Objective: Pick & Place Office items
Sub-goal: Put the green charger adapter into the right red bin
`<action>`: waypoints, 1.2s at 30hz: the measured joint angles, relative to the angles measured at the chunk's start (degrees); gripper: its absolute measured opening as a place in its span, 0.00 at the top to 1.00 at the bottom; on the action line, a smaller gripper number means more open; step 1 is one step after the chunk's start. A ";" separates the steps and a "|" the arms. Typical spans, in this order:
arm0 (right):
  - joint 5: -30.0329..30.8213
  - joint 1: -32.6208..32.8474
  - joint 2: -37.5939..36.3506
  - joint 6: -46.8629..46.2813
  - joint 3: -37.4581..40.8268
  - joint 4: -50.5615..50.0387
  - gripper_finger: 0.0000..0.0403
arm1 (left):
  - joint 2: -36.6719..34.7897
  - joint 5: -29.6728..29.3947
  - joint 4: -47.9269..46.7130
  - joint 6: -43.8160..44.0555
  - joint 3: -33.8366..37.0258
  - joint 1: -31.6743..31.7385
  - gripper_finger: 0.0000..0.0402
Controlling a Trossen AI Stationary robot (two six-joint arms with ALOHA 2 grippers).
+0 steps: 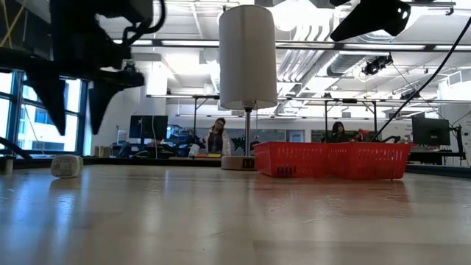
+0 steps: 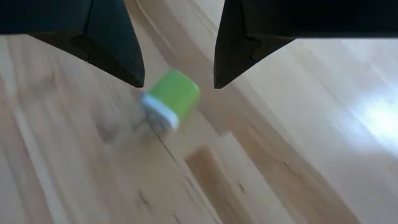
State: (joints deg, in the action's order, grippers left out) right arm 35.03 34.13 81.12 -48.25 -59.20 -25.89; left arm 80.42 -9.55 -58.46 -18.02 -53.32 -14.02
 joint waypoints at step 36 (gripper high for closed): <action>-2.21 -1.29 4.61 0.93 0.00 1.87 0.34 | 0.04 5.16 7.20 -16.17 6.23 4.02 0.54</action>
State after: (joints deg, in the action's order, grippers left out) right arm 32.82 32.84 85.73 -47.32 -59.20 -24.02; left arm 80.47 -4.38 -51.26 -34.19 -47.09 -10.00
